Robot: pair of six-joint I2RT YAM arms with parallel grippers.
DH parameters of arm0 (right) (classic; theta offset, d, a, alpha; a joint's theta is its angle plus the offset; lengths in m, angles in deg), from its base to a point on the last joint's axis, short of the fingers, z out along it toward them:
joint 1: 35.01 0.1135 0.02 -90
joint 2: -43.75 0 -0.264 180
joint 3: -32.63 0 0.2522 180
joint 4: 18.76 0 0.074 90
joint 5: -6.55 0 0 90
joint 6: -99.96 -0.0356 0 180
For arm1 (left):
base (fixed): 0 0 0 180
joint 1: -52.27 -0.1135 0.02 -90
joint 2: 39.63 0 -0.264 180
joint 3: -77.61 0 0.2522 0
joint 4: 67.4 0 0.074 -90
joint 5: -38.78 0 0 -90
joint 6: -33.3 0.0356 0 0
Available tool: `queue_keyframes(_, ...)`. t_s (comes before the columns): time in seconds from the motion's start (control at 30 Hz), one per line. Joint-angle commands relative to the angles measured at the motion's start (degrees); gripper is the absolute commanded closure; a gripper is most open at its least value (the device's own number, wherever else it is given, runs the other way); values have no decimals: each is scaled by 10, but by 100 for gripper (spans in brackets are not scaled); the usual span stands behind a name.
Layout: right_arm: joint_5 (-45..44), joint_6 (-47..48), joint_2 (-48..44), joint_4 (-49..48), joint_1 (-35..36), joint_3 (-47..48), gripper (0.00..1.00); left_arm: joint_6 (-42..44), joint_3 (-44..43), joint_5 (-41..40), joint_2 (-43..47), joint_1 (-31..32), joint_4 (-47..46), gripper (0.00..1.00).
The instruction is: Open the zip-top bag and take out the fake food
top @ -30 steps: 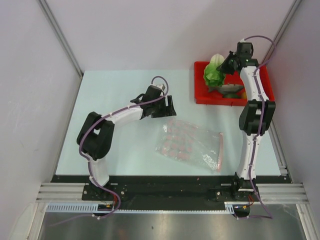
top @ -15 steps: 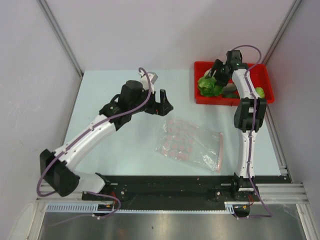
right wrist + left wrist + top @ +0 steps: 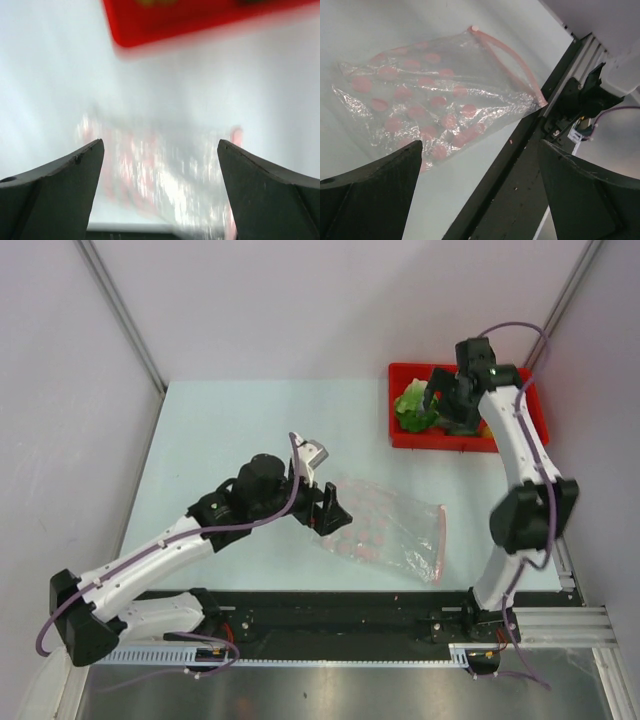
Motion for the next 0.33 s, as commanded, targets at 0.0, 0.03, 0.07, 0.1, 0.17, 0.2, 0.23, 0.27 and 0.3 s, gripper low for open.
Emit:
queue_keyframes(0.0, 35, -47, -219, -36, 59, -249, 0, -64, 36, -18, 73, 16, -50, 1)
queue_keyframes(0.03, 46, -61, -267, -55, 71, -347, 0, -78, 49, -35, 87, 17, -56, 0)
queue_keyframes(0.07, 54, -71, -340, -75, 101, -384, 0, -120, 79, -40, 117, 19, -64, 0)
queue_keyframes(0.1, 54, -91, -381, -81, 121, -412, 1, -142, 95, -44, 137, 19, -82, 0)
queue_keyframes(0.17, 62, -105, -481, -101, 166, -488, 0, -200, 152, -39, 175, 20, -118, 0)
queue_keyframes(0.2, 61, -113, -512, -106, 179, -509, 0, -216, 172, -39, 220, 20, -159, 1)
queue_keyframes(0.23, 61, -133, -541, -109, 188, -524, 0, -231, 203, -39, 241, 20, -177, 0)
queue_keyframes(0.27, 82, -138, -605, -111, 196, -534, 0, -259, 214, -32, 266, 20, -226, 0)
queue_keyframes(0.3, 107, -141, -637, -117, 198, -533, 0, -272, 223, -23, 307, 20, -256, 0)
